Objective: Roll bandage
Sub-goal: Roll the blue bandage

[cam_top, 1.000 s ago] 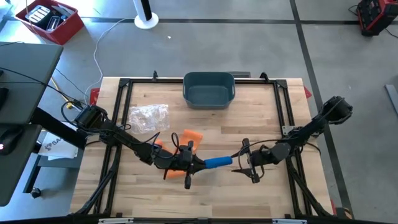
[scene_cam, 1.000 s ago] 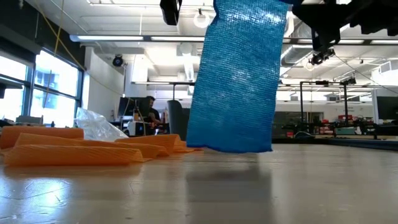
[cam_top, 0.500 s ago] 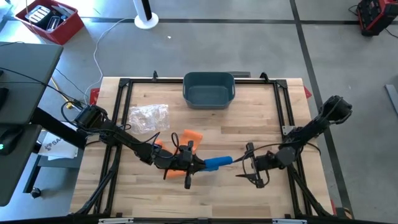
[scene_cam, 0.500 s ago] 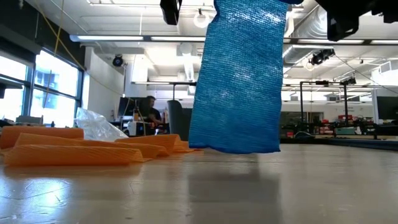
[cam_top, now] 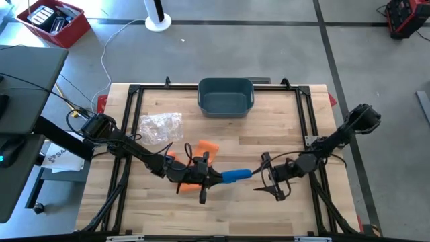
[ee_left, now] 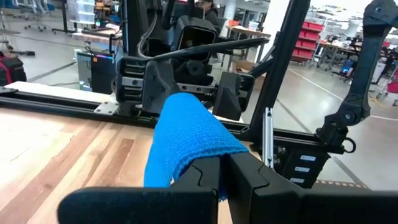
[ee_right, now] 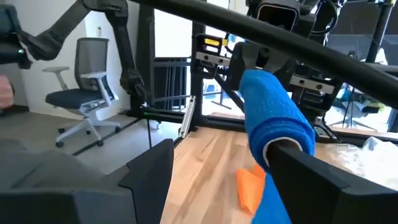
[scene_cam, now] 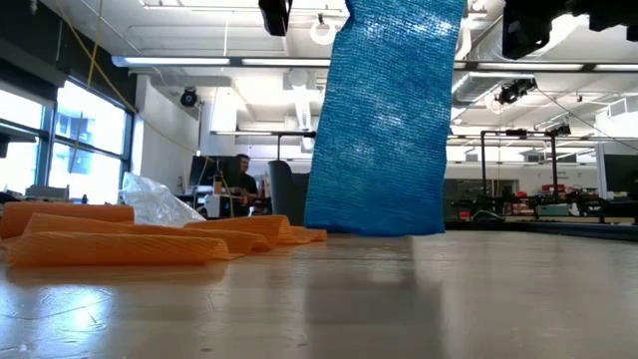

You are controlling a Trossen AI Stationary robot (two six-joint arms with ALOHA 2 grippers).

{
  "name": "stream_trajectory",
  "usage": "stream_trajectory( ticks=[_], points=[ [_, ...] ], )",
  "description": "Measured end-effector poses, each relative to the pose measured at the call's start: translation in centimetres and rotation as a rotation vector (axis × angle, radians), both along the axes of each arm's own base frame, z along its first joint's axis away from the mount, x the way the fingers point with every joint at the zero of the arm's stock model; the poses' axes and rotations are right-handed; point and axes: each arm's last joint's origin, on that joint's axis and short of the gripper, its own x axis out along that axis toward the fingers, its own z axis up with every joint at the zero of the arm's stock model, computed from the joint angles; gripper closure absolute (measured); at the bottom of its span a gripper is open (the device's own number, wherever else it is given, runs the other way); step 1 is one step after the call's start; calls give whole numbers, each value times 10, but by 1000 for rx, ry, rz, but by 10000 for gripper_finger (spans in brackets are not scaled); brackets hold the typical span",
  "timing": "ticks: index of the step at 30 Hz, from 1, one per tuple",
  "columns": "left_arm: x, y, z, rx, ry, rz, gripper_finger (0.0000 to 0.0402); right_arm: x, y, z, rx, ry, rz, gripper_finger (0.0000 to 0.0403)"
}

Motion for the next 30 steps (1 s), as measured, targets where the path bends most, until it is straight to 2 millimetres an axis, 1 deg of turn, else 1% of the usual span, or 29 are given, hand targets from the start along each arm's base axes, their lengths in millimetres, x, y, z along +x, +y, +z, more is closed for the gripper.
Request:
stream_trajectory(
  ticks=[7, 10, 13, 21, 23, 26, 28, 30],
  points=[
    [0, 0, 2, 0, -21, 3, 400, 9, -1, 9, -22, -24, -26, 152],
    [0, 0, 2, 4, -21, 3, 400, 10, -2, 10, -34, -31, -36, 164],
    [0, 0, 2, 3, -21, 3, 400, 11, -3, 10, -33, -33, -58, 196],
    [0, 1, 2, -2, -18, 15, 399, 19, -16, 9, -41, -17, -106, 320],
    [0, 2, 2, -23, -15, 38, 392, 20, -18, 8, -32, -10, -104, 347],
    [0, 3, 0, -23, 7, 60, 370, 20, -18, 6, -36, 6, -84, 387],
    [0, 3, -4, -11, 37, 68, 352, 20, -18, 5, -41, 17, -81, 395],
    [-1, 4, -6, 9, 79, 74, 336, 21, -18, 4, -26, 33, -84, 393]
  ],
)
